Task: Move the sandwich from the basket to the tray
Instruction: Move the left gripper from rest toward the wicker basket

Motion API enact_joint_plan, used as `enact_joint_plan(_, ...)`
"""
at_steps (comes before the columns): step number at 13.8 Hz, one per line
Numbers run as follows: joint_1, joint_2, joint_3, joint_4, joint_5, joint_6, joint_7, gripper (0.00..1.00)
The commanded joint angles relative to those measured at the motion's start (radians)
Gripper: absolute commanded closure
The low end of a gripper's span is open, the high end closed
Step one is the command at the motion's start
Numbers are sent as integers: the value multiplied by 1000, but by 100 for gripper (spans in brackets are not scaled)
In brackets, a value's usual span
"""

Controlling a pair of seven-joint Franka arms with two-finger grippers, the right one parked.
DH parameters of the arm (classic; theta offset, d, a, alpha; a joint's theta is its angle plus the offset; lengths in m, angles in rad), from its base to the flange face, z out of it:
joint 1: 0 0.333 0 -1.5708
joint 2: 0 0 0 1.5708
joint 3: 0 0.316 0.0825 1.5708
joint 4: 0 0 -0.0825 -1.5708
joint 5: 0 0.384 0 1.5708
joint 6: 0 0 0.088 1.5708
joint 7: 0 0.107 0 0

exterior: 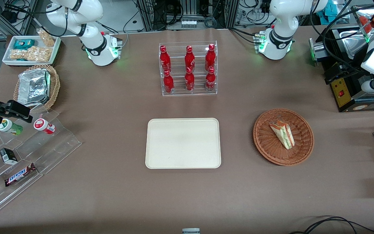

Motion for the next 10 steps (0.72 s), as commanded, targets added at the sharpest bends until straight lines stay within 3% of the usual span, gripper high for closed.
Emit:
enact_joint_plan(1, -3, -22, -1, -3, 16, -5, 8, 0)
enact_joint_plan(8, 5, 41, 4, 4, 13, -60, -11, 0)
enact_joint_plan(10, 6, 83, 4, -9, 8, -70, -90, 0)
